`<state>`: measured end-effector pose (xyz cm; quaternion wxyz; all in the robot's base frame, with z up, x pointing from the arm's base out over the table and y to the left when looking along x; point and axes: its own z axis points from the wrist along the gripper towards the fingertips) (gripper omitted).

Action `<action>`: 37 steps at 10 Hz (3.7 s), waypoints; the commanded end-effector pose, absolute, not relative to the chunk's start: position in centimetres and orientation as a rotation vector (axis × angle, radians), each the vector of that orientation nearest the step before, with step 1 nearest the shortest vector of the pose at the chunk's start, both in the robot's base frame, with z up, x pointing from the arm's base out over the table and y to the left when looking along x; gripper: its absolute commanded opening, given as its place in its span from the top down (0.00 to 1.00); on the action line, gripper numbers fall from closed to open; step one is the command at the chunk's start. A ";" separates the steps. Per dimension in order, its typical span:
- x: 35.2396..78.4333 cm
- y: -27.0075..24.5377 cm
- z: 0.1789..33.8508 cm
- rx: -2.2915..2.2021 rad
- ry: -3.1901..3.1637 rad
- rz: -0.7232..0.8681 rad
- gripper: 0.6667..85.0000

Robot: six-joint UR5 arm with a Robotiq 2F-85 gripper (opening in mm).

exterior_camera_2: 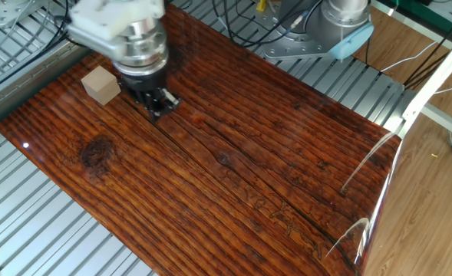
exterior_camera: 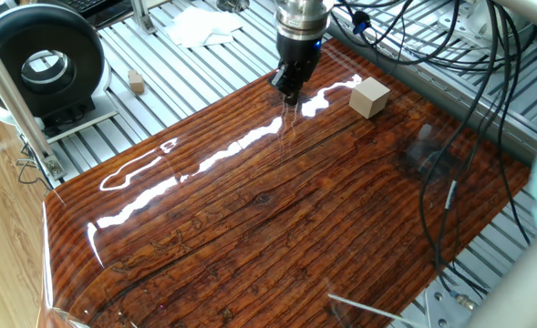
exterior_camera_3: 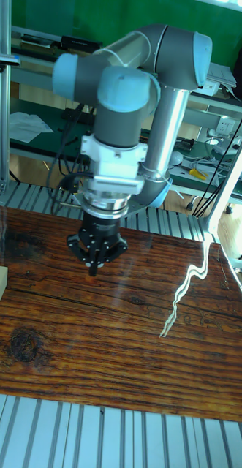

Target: Hold a small block with the gripper and sweep it from left to right on the table

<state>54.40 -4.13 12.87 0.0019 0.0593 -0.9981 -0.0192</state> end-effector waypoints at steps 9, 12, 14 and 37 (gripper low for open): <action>54.4 -22.2 10.9 0.289 -3.101 0.178 1.00; 54.4 -19.9 10.7 0.123 -3.124 0.046 1.00; 53.4 -21.8 10.9 0.070 -3.084 0.158 1.00; 54.2 -25.2 5.6 0.104 -3.196 -0.035 0.00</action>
